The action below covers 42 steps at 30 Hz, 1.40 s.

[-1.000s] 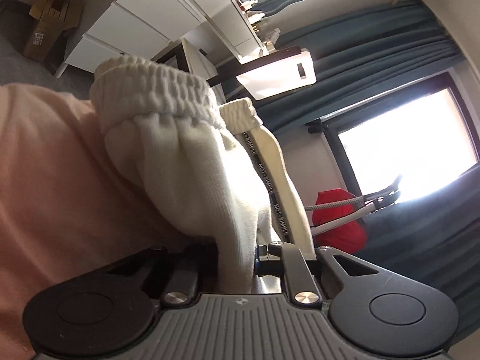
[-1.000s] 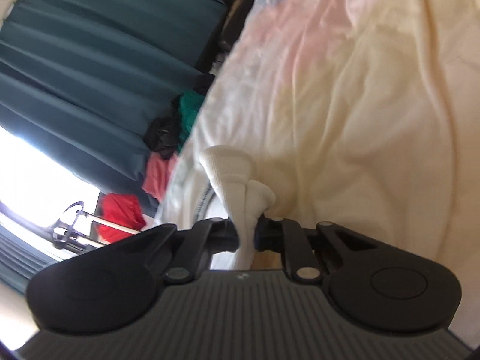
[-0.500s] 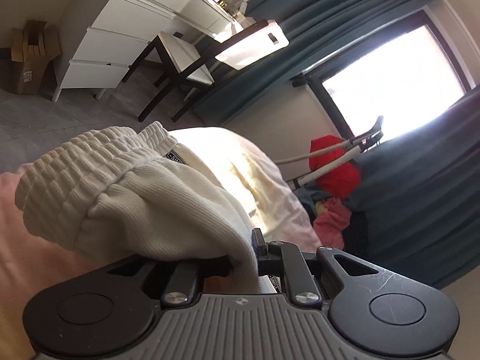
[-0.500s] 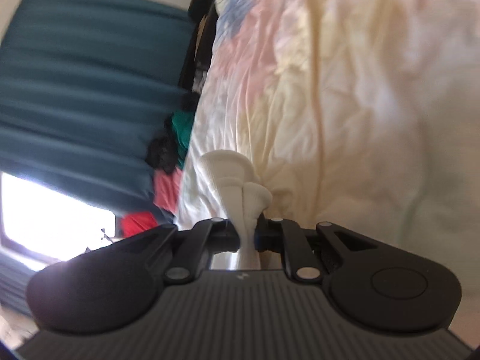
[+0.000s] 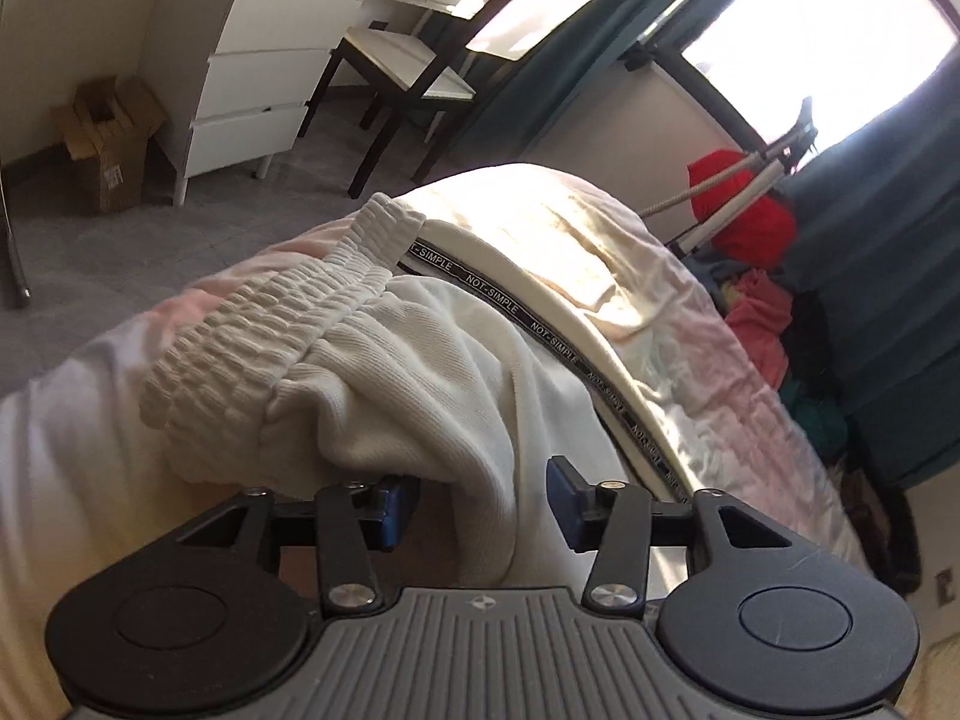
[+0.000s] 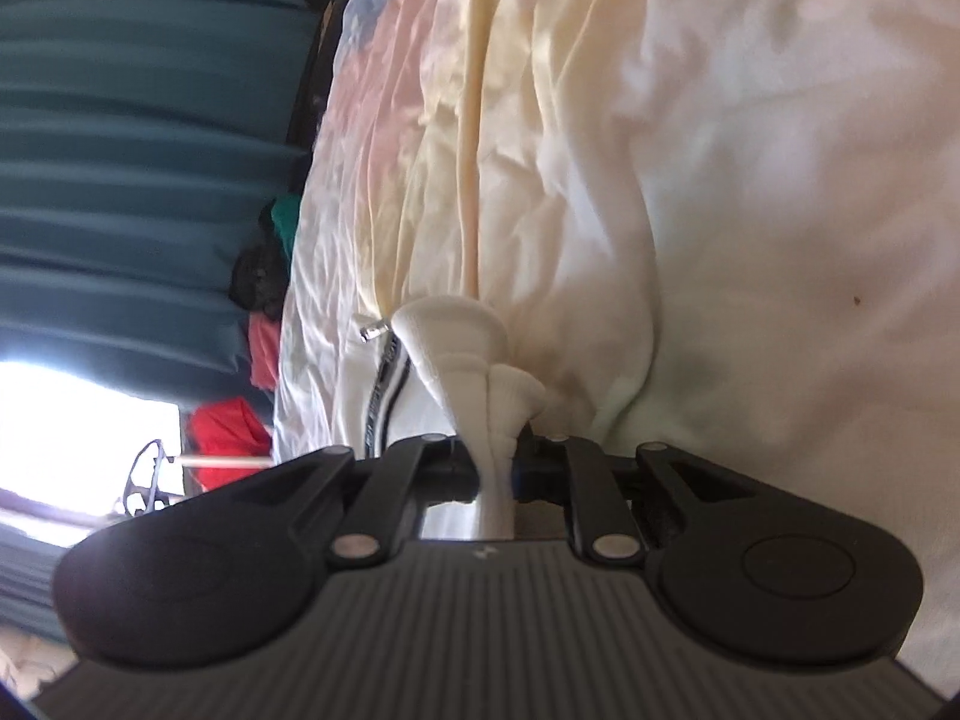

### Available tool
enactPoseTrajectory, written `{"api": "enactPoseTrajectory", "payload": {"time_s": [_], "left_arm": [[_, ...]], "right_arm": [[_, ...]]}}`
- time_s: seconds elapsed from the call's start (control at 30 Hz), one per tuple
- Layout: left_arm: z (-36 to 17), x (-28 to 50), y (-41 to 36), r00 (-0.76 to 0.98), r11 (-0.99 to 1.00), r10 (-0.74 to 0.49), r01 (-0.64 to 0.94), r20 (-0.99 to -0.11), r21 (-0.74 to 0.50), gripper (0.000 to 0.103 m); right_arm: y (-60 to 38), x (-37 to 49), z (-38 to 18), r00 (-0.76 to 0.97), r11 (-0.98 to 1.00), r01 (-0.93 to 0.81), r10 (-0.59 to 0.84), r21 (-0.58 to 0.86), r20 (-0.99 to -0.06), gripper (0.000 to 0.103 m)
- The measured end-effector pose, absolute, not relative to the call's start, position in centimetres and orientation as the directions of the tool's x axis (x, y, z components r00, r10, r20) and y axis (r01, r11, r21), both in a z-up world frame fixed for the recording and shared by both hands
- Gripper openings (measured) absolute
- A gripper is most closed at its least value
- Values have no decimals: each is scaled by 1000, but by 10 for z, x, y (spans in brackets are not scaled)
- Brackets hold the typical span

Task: Fold clothes

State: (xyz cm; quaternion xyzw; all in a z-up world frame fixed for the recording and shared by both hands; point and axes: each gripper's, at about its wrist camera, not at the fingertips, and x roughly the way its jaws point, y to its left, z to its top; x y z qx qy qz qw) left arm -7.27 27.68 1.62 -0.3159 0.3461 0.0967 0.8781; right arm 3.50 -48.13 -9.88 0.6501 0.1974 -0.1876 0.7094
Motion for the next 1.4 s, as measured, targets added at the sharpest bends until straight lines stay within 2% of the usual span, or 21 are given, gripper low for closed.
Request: {"api": "enactPoseTrajectory", "payload": {"time_s": [0.17, 0.27, 0.33, 0.37, 0.53, 0.63, 0.73, 0.93, 1.0, 1.07, 1.13, 1.27, 1.4], "left_arm": [[47, -95, 259, 717, 875, 2, -339, -697, -346, 64], [63, -98, 229, 767, 912, 25, -281, -642, -299, 70], [69, -93, 203, 803, 929, 18, -234, -596, -287, 73], [69, -89, 187, 817, 935, 14, -216, -577, -282, 74], [46, -44, 106, 842, 956, -53, -113, -537, -271, 74], [15, -10, 63, 829, 960, -71, -94, -555, -264, 74], [-19, 13, 37, 814, 978, -48, -80, -579, -193, 74], [-90, 23, 9, 767, 997, 69, -37, -638, 63, 76], [-95, 22, 3, 771, 994, 90, -32, -631, 102, 77], [-94, 25, 6, 760, 997, 72, -41, -646, 62, 81], [-92, 27, 9, 753, 999, 49, -42, -656, 27, 83], [-92, 28, 8, 751, 999, 47, -32, -659, 34, 84], [-92, 28, 7, 749, 999, 46, -27, -661, 39, 85]], "right_arm": [[-483, 36, -106, 845, 78, 530, 27, 844, -533, 25], [-479, 42, -100, 858, 126, 503, 46, 855, -511, 47], [-474, 47, -94, 867, 170, 478, 65, 862, -494, 68], [-472, 51, -92, 869, 193, 468, 76, 862, -489, 70], [-461, 62, -87, 833, 309, 478, 139, 822, -536, 72], [-457, 63, -88, 828, 370, 468, 133, 802, -545, 70], [-457, 64, -89, 840, 373, 455, 122, 809, -528, 72], [-458, 75, -87, 909, 326, 355, 100, 876, -406, 72], [-457, 75, -80, 935, 331, 296, 91, 896, -342, 73], [-455, 75, -72, 956, 343, 237, 83, 909, -280, 73], [-450, 81, -70, 949, 381, 250, 87, 890, -304, 72], [-444, 100, -88, 857, 430, 410, 119, 805, -501, 69], [-434, 110, -85, 837, 523, 436, 63, 733, -543, 68]]}}
